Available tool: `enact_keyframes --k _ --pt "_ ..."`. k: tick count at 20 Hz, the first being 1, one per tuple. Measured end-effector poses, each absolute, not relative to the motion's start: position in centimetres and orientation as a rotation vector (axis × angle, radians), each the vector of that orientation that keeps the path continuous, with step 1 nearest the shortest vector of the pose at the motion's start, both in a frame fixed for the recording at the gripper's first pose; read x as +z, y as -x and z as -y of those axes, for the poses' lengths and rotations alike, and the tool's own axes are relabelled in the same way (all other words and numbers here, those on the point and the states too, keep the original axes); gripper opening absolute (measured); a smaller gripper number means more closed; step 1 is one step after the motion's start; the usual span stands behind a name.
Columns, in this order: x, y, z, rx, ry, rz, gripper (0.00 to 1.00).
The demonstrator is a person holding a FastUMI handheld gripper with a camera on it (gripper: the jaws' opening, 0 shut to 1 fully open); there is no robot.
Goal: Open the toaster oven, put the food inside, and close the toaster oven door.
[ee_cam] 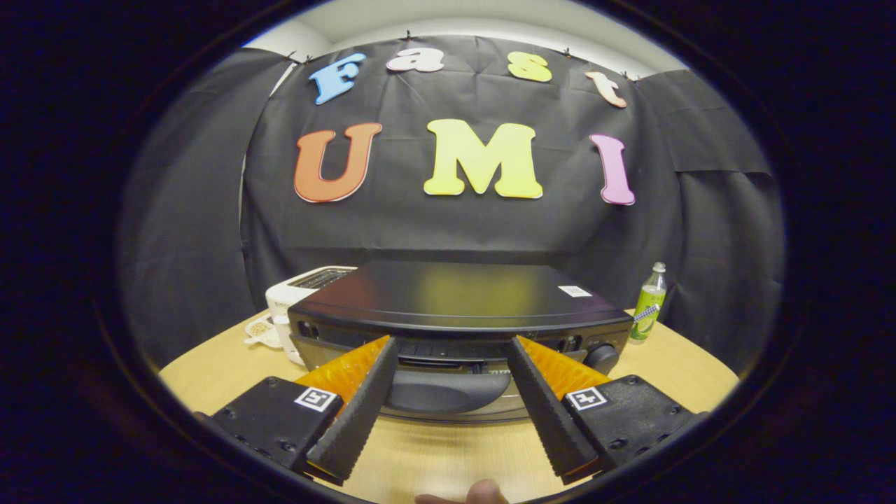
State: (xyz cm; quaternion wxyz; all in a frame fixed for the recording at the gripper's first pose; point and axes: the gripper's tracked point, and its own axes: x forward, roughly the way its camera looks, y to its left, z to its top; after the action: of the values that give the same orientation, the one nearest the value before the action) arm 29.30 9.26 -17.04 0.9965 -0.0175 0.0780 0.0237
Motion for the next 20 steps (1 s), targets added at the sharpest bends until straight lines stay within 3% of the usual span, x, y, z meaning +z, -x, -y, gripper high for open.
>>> enact_keyframes --k 20 --pt "-26.0 -19.3 -7.1 0.092 0.007 -0.318 1.0"
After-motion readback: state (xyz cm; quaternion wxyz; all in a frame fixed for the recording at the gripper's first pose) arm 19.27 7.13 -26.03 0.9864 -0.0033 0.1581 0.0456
